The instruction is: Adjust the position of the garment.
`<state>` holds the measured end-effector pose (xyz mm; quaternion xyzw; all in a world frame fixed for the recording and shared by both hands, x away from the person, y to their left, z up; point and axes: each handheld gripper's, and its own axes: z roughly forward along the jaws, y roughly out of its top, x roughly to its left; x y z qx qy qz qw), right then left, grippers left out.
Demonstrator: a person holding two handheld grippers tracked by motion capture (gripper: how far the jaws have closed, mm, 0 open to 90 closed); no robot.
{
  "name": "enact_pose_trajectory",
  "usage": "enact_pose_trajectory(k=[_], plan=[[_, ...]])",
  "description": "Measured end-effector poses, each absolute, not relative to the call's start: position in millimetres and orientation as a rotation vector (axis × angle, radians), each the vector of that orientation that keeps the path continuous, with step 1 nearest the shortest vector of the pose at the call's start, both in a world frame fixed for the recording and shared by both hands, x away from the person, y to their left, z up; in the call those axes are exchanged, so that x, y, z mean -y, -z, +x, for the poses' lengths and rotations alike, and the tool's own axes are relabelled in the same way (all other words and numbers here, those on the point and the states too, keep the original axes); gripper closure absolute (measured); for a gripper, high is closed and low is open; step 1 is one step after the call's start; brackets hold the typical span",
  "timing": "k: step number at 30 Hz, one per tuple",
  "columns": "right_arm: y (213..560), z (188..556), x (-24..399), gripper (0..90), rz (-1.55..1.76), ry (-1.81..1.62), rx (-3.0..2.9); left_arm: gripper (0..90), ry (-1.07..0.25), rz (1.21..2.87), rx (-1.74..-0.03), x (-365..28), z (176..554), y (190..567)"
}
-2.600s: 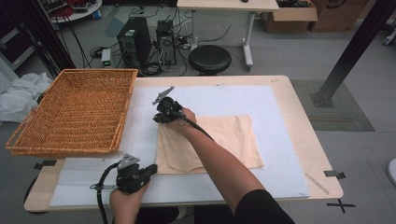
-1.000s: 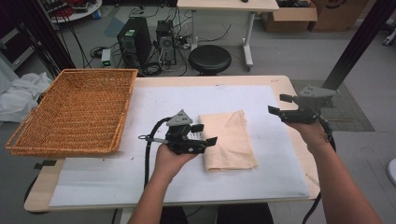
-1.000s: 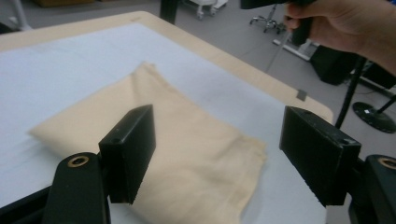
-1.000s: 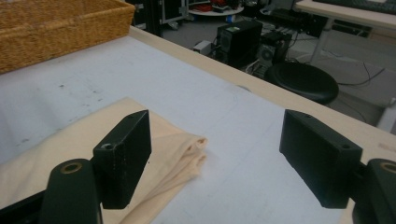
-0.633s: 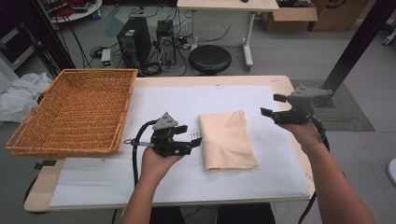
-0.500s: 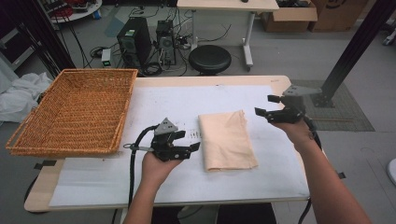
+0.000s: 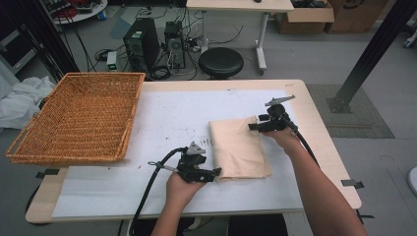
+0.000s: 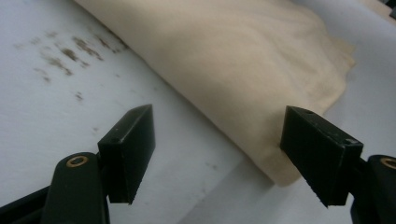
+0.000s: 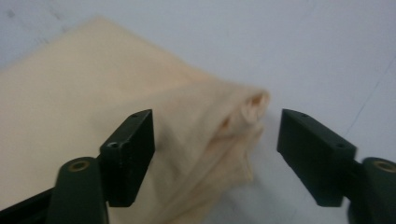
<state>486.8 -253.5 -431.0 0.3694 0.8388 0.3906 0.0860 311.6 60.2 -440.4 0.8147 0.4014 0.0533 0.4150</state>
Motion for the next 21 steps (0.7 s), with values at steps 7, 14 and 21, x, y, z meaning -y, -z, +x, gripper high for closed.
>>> enact_pose_trajectory(k=[7,14,21], plan=[[442,485,270,64.8,1.092,-1.244,-2.597,65.1,-0.127,2.089,-0.977,-52,299,446],[441,477,257,76.6,1.056,-1.282,-2.575,86.9,-0.084,2.052,-0.937,-65,299,444],[439,467,225,76.7,1.035,-1.289,-2.558,86.9,-0.099,2.001,-0.967,-119,297,435]])
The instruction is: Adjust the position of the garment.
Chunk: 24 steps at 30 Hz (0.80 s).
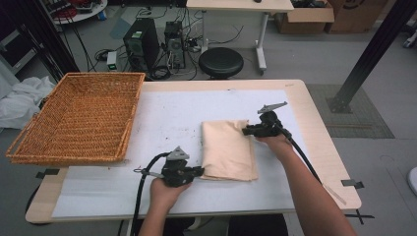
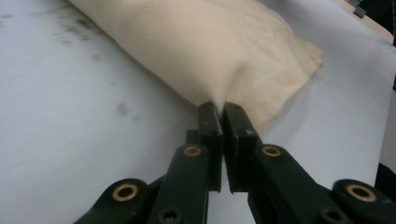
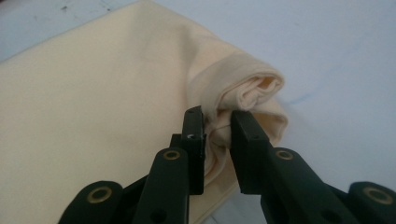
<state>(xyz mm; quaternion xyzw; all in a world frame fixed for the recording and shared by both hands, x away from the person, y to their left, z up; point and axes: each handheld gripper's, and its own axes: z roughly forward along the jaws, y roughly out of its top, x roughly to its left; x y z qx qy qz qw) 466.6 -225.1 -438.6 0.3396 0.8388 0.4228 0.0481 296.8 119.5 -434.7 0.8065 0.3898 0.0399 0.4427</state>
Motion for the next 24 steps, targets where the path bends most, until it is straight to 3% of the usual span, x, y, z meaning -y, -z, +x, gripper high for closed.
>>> enact_pose_trajectory(k=[8,14,15,17,18,21,24], plan=[[442,465,177,76.8,1.003,-1.311,-2.544,86.9,-0.134,1.984,-1.018,-169,292,435],[444,465,172,72.2,0.973,-1.316,-2.533,85.7,-0.146,2.007,-1.028,-165,288,445],[442,464,173,68.4,0.954,-1.311,-2.528,83.4,-0.138,1.995,-1.024,-165,288,443],[433,461,178,54.3,0.907,-1.332,-2.488,66.4,-0.114,1.969,-1.026,-166,288,439],[429,460,180,51.8,0.890,-1.344,-2.477,64.2,-0.116,1.948,-1.008,-167,287,435],[403,449,197,36.6,0.777,-1.423,-2.376,45.2,-0.182,1.911,-0.960,-168,286,413],[371,430,219,23.7,0.697,-1.539,-2.232,33.7,-0.285,1.830,-0.900,-169,289,383]])
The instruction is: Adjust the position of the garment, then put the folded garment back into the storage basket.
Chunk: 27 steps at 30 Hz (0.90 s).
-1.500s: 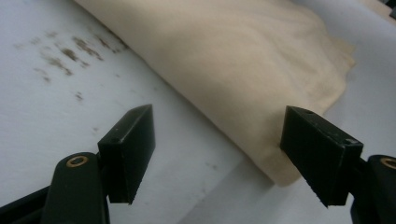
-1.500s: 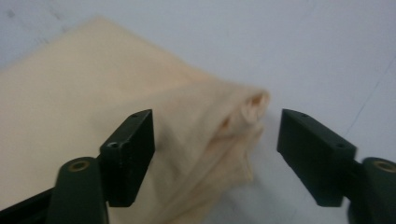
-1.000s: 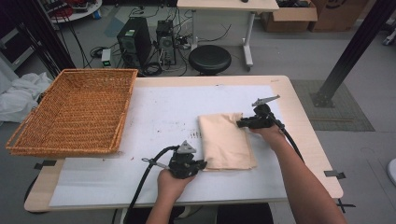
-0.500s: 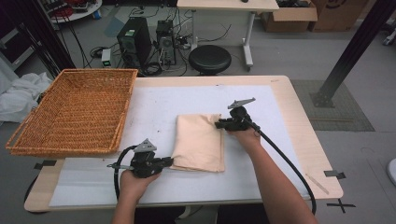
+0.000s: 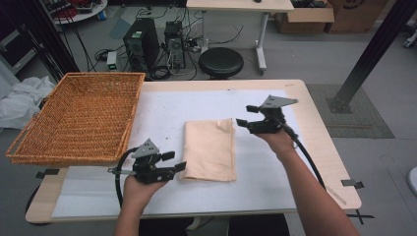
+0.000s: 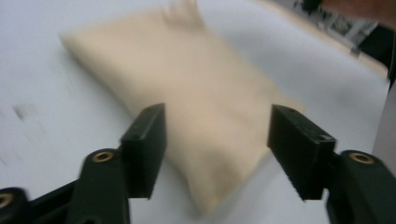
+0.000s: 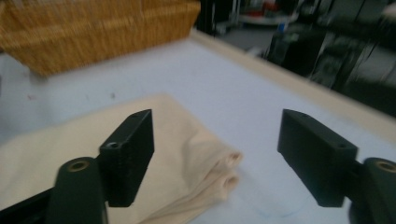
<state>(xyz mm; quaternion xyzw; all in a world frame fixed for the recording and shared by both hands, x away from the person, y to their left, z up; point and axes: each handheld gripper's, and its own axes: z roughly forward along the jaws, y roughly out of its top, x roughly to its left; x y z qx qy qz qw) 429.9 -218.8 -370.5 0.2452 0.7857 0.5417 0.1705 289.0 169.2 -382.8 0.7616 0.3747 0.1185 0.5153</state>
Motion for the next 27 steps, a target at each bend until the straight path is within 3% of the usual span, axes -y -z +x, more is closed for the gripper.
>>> enact_pose_trajectory(k=[2,11,16,27], plan=[[344,409,239,19.7,0.609,-1.645,-2.096,25.6,-0.368,1.757,-0.855,-171,293,357],[298,350,292,10.4,0.484,-1.833,-1.827,16.2,-0.522,1.655,-0.723,-174,315,290],[299,339,305,9.1,0.522,-1.796,-1.844,16.2,-0.511,1.679,-0.747,-173,327,295],[313,334,311,8.7,0.597,-1.732,-1.903,16.1,-0.415,1.712,-0.886,-176,343,344]])
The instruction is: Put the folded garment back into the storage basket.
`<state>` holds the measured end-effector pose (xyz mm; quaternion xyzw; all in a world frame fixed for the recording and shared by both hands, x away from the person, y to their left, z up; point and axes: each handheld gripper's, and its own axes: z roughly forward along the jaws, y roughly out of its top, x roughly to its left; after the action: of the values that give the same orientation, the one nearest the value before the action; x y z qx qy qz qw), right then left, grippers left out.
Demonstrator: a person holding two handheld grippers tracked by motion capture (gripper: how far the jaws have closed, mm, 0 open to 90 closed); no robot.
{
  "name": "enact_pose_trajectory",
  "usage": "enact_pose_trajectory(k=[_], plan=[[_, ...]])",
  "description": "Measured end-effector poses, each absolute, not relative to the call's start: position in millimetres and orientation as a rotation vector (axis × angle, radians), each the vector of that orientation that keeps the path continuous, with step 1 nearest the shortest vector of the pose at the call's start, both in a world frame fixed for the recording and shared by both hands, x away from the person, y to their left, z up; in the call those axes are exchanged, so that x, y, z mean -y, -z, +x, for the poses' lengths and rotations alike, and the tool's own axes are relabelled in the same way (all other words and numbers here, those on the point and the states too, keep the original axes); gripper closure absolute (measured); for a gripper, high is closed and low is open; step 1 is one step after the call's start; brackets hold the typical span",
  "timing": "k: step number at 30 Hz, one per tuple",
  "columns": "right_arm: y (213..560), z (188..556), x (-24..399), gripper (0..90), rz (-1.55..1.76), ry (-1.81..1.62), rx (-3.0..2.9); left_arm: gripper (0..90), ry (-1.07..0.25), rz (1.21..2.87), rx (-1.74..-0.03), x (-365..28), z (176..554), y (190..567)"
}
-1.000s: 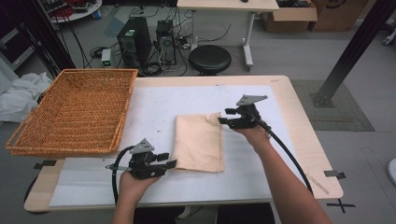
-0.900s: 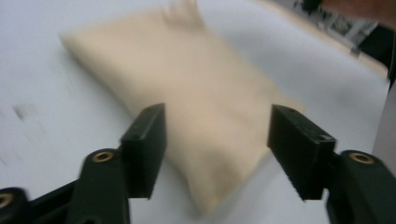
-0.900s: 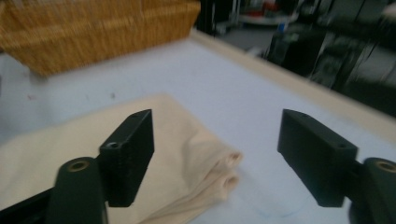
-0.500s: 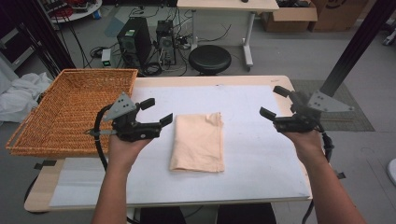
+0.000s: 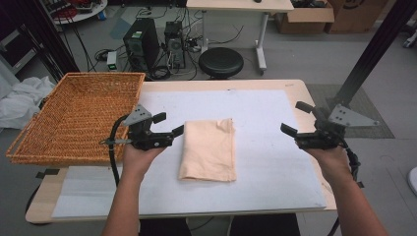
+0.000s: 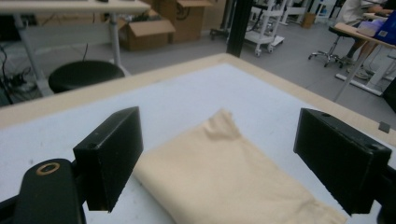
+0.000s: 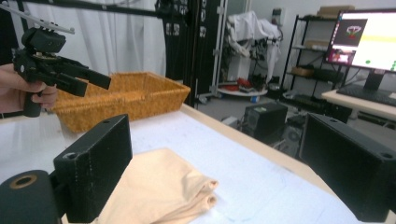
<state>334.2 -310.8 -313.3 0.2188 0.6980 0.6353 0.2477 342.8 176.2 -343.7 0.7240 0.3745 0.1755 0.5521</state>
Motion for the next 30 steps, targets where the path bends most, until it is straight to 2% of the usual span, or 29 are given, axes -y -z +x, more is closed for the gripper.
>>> enact_pose_trajectory(k=[4,8,16,22,29,30], plan=[[324,342,302,8.7,0.627,-1.711,-1.927,16.2,-0.314,1.746,-0.975,-179,361,372],[334,350,291,9.1,0.671,-1.663,-1.947,16.2,-0.246,1.771,-0.970,-174,376,396],[374,357,266,9.1,0.736,-1.669,-1.958,16.2,-0.319,1.855,-0.892,-161,371,404],[403,353,261,9.1,0.787,-1.617,-2.031,16.2,-0.246,1.866,-0.955,-155,377,424],[402,353,257,10.0,0.773,-1.540,-2.098,16.9,-0.079,1.902,-1.077,-144,391,452],[401,353,257,10.0,0.770,-1.539,-2.097,16.8,-0.091,1.915,-1.072,-142,390,452]])
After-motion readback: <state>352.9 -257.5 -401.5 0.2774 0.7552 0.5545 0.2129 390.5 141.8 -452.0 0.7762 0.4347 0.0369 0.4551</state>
